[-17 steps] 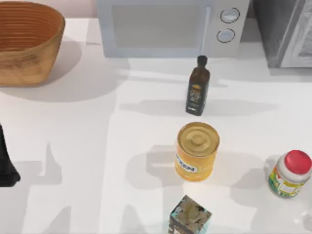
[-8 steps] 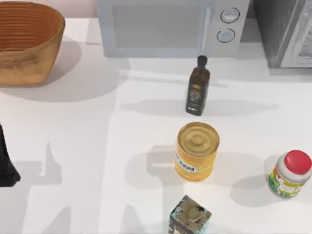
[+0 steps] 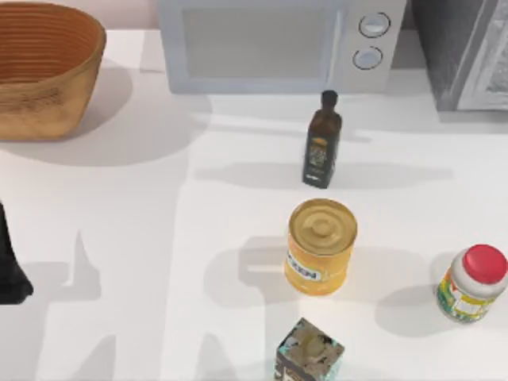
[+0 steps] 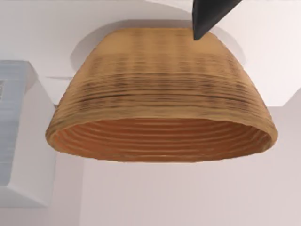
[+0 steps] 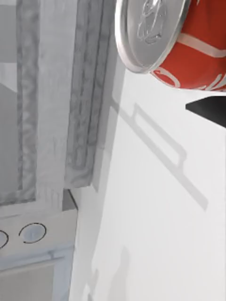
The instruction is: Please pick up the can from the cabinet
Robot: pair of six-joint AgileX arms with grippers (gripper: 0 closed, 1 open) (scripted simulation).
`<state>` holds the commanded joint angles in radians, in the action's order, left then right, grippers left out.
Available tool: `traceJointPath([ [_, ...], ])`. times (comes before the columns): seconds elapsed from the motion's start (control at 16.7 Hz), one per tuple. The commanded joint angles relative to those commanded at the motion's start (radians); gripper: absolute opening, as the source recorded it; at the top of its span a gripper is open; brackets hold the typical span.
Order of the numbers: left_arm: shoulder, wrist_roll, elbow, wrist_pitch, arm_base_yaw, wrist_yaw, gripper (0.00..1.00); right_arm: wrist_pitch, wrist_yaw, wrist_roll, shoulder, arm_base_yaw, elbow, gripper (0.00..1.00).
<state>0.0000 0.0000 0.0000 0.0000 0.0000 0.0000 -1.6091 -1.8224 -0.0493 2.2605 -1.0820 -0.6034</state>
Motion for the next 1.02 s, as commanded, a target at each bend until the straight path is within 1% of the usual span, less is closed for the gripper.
traceJointPath([
  [0.06,0.0,0.0,0.0,0.0,0.0,0.0,1.0,0.182,0.23,0.018,0.048,0.01,-0.153,0.0],
  [0.24,0.0,0.0,0.0,0.0,0.0,0.0,1.0,0.143,0.206,0.009,0.043,0.017,-0.124,0.0],
  [0.6,0.0,0.0,0.0,0.0,0.0,0.0,1.0,-0.014,0.084,-0.018,0.022,0.077,0.013,0.0],
  [0.84,0.0,0.0,0.0,0.0,0.0,0.0,1.0,-0.019,0.08,-0.02,0.021,0.079,0.019,0.0],
  [1.02,0.0,0.0,0.0,0.0,0.0,0.0,1.0,-0.019,0.08,-0.02,0.021,0.079,0.019,0.23],
])
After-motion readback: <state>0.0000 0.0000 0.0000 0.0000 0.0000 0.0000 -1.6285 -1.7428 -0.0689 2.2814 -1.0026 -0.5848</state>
